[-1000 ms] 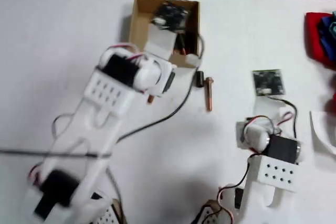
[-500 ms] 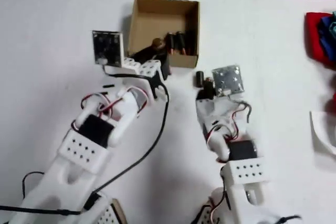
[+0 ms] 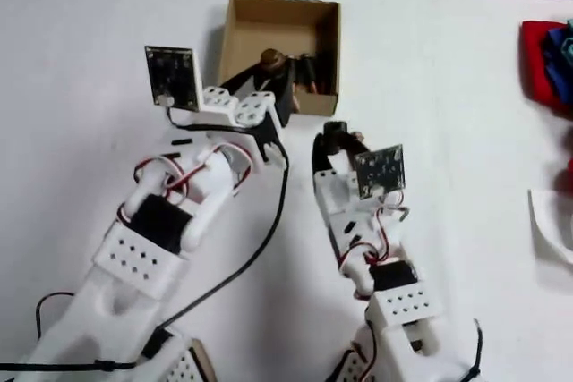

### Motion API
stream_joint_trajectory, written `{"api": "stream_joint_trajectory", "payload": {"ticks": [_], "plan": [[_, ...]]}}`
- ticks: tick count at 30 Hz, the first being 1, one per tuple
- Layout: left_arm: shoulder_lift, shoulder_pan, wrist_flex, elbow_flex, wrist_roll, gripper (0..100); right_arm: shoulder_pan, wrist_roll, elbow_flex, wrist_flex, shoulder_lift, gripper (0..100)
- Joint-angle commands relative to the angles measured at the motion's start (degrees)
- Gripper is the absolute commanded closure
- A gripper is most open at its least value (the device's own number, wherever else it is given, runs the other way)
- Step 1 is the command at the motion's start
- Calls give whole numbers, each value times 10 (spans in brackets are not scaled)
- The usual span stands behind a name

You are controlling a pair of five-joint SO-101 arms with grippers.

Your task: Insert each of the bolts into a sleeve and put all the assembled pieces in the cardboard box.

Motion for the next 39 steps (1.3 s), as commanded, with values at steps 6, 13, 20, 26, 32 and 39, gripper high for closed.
{"api": "stream_joint_trajectory", "payload": {"ticks": [6, 13, 20, 26, 32, 39], "plan": [[14, 11, -18, -46, 4, 975, -34, 4, 39, -100, -7, 975], [70, 65, -14, -67, 1, 975, -30, 16, 47, -128, -7, 975], [103, 69, -15, -63, 0, 975, -30, 51, 47, -128, -12, 975], [105, 67, -14, -58, -1, 975, -30, 51, 47, -128, -12, 975], [105, 55, -14, -58, -3, 975, -30, 52, 47, -128, -13, 975], [105, 51, -13, -57, -45, 975, -30, 53, 47, -127, -13, 975]]}}
